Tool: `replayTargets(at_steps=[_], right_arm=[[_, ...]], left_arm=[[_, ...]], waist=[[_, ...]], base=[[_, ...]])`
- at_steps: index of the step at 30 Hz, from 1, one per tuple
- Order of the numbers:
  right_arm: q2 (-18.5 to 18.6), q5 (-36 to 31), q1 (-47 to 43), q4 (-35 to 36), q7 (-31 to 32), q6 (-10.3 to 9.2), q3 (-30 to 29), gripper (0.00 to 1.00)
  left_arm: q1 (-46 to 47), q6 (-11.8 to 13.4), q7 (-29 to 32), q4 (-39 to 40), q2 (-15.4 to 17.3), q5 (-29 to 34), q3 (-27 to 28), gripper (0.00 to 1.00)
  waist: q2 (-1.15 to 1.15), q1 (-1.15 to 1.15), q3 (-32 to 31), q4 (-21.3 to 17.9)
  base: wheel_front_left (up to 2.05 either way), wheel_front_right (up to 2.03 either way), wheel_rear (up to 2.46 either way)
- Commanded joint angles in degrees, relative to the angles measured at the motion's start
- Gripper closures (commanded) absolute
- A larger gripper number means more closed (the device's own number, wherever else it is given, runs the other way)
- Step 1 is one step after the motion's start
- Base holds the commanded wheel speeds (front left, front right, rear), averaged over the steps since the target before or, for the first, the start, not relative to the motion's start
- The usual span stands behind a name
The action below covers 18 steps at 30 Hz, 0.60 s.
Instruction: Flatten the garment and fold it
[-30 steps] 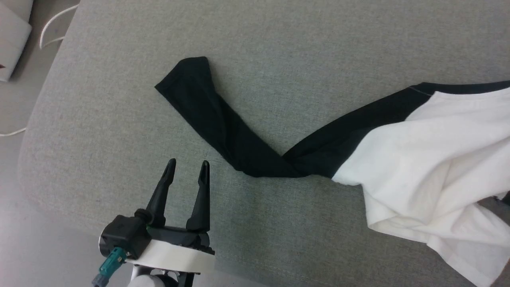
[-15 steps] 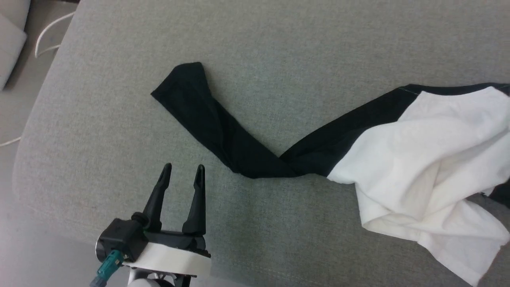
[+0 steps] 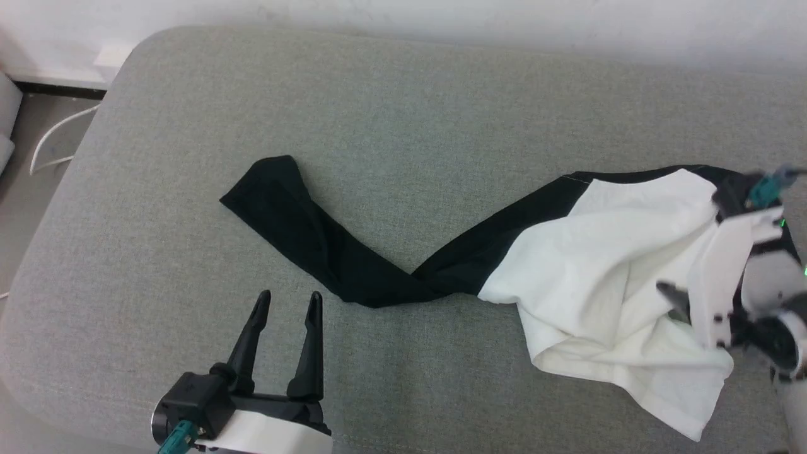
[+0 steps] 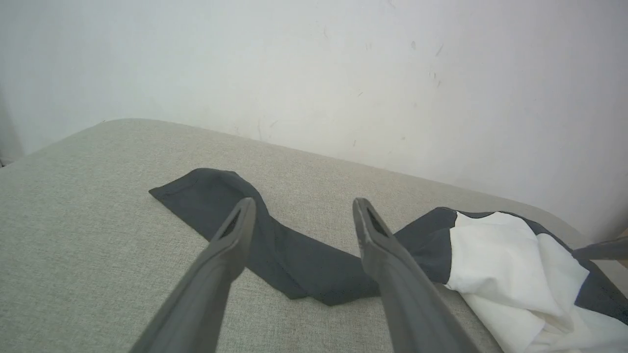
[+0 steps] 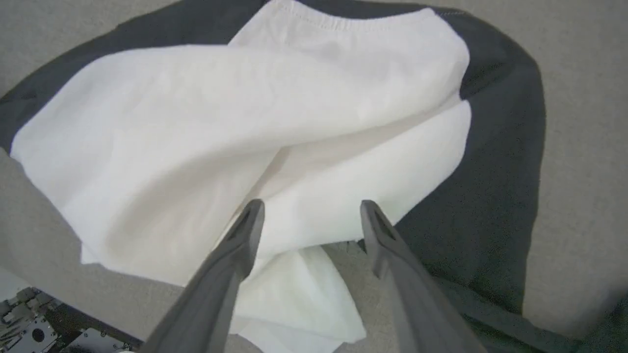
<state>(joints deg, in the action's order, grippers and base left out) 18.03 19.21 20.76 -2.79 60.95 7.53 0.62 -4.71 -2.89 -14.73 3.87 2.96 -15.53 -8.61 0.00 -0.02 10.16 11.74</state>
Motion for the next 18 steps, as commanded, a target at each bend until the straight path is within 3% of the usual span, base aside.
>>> replayTargets(at_steps=[1, 6, 11, 12, 13, 14, 18], right_arm=[[0.43, 1.03, -3.18, 1.32, 1.13, -0.04, 0.42, 0.0], [0.27, 0.35, -8.5, 1.87, -0.91, -0.04, 1.4, 0.0], [-0.96, -1.88, -9.38, -2.37, -5.15, -0.04, 1.88, 0.0], [-0.97, -2.82, -9.14, -3.58, -6.47, -0.04, 2.33, 0.25], [-1.02, -3.71, -8.82, -4.92, -7.71, -0.04, 2.7, 0.69], [-1.11, -4.49, -8.49, -6.34, -8.63, -0.04, 3.06, 1.0], [-1.64, -5.5, -6.7, -10.77, -11.3, -0.04, 4.22, 1.0]], left_arm=[[-0.84, 0.29, -0.27, 0.22, -0.08, 0.66, 0.28, 0.0], [-0.74, 0.06, -0.27, 0.25, -0.08, 0.67, 0.52, 0.0], [0.37, -0.06, -0.27, 0.08, -0.08, 0.4, 0.22, 0.0], [0.62, -0.07, -0.27, 0.07, -0.08, 0.33, 0.19, 0.0], [0.82, -0.09, -0.27, 0.05, -0.08, 0.29, 0.2, 0.0], [0.99, -0.11, -0.27, 0.04, -0.08, 0.29, 0.26, 0.0], [1.24, -0.16, -0.27, 0.03, -0.08, 0.44, 0.75, 0.0]], waist=[[0.0, 0.02, -0.45, -0.04], [0.0, 0.02, 0.47, 1.05], [0.0, 0.02, 1.37, 2.19], [0.0, 0.02, 1.54, 2.42], [0.0, 0.02, 1.69, 2.6], [0.0, 0.02, 1.81, 2.74], [0.0, 0.02, 2.11, 2.83]], base=[[0.0, 0.0, 0.0], [0.0, 0.0, 0.0], [0.0, 0.0, 0.0], [0.0, 0.0, 0.0], [0.0, 0.0, 0.0], [0.0, 0.0, 0.0], [0.0, 0.0, 0.0]])
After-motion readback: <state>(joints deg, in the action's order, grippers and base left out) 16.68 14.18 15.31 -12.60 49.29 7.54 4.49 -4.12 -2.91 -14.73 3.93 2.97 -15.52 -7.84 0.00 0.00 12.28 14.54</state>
